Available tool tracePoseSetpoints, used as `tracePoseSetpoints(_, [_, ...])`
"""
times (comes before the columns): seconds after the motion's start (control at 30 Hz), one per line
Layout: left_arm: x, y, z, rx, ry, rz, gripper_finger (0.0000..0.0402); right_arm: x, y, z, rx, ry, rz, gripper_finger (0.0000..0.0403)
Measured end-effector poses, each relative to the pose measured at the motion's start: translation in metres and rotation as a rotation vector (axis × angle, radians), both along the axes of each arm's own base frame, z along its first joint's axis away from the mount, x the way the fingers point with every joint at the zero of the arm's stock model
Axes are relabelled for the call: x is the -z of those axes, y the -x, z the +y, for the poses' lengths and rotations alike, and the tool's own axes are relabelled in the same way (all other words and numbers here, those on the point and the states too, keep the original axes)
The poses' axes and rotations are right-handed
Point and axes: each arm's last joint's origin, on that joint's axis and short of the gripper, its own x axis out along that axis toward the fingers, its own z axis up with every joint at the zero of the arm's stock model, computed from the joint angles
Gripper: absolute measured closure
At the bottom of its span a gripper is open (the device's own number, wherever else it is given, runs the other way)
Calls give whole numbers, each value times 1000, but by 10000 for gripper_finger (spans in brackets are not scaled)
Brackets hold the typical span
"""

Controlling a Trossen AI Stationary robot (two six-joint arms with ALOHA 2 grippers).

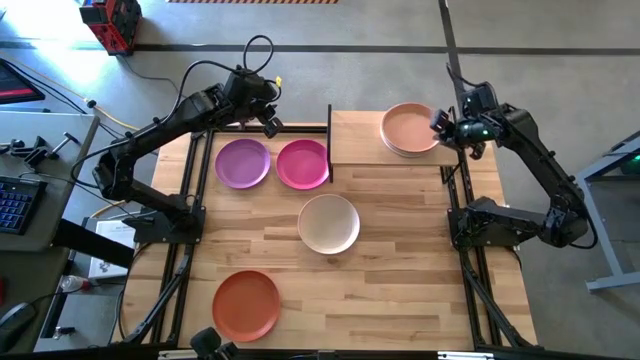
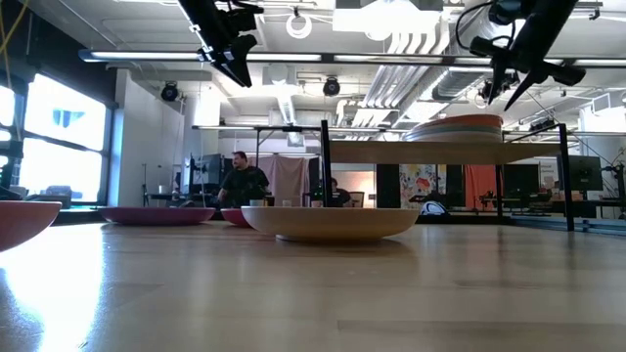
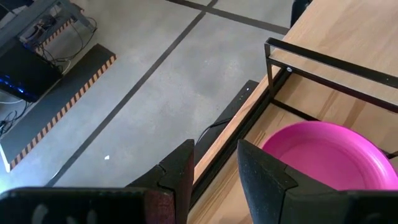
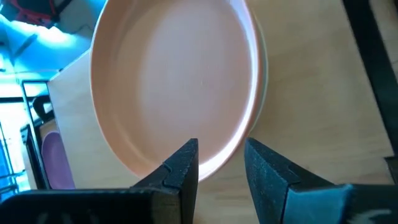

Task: Place and stack plates onto a shelf
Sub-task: Adjust the plates

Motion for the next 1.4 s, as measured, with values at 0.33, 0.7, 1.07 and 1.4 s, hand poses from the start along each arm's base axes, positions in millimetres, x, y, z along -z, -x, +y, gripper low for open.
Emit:
tracePoseSetpoints(0.33, [0,0,0,-1,0,-1,289,3,-10,-4,-35,14,27,295])
tracePoseSetpoints(0.7, [0,0,0,-1,0,-2,289,9,-27,-2,-43,9,105,295])
tracePoseSetpoints(1.07, [0,0,0,-15,10,-17,289,6,-39,-1,-78,84,83,295])
tracePoseSetpoints(1.4, [0,0,0,-15,10,-16,289,-11,-101,10,-255,362,-131,295])
